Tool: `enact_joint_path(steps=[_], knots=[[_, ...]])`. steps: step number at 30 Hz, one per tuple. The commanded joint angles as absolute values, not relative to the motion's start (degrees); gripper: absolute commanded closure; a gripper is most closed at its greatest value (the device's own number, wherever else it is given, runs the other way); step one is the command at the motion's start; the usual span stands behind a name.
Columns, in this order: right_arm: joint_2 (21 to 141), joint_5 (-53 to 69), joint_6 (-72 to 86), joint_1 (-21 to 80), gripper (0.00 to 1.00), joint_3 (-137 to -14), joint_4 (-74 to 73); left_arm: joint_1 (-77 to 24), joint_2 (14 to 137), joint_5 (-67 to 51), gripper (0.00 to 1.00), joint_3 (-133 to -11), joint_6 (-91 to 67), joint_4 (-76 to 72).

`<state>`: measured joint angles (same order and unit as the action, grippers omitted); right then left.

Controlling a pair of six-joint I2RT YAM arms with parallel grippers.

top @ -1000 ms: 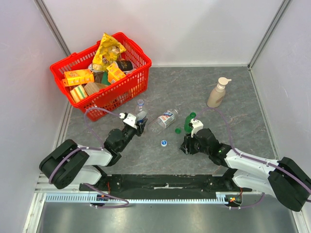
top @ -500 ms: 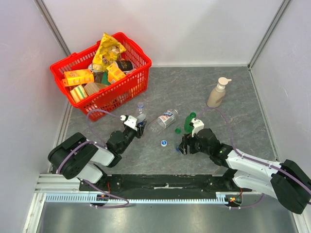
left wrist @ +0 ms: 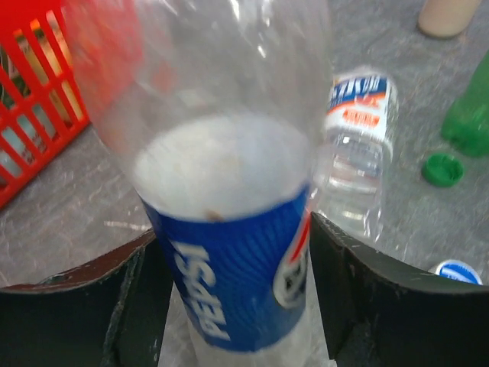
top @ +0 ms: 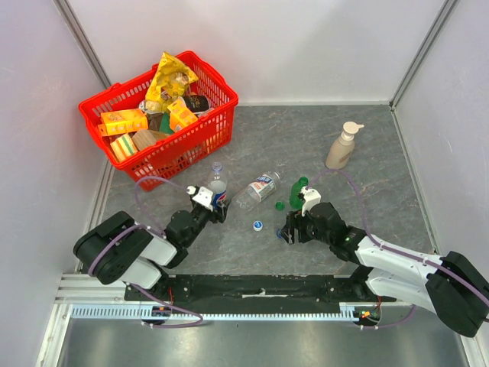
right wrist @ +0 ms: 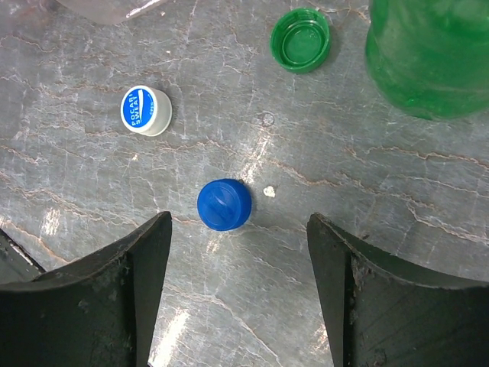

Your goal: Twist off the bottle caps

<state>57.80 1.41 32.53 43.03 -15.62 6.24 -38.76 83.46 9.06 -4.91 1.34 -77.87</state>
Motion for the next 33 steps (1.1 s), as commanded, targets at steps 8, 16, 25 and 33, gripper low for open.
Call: enact_joint_path(steps=[8,16,25,33], knots=[[56.16,0.62,32.08,43.42,0.21,-16.0,6.15,-39.11,73.93,11.25,0.23,-2.11,1.49,-81.05],[55.9,0.79,32.17,43.42,0.21,-15.82,6.33,-39.11,65.4,10.55,0.23,-2.11,2.02,-72.26],[55.2,1.23,31.99,43.42,0.18,-15.56,6.42,-39.11,61.09,10.37,0.23,-2.11,1.85,-68.21],[53.09,2.46,31.47,43.42,0.12,-15.21,6.15,-39.11,51.61,8.09,0.23,-7.29,-1.23,-52.59]])
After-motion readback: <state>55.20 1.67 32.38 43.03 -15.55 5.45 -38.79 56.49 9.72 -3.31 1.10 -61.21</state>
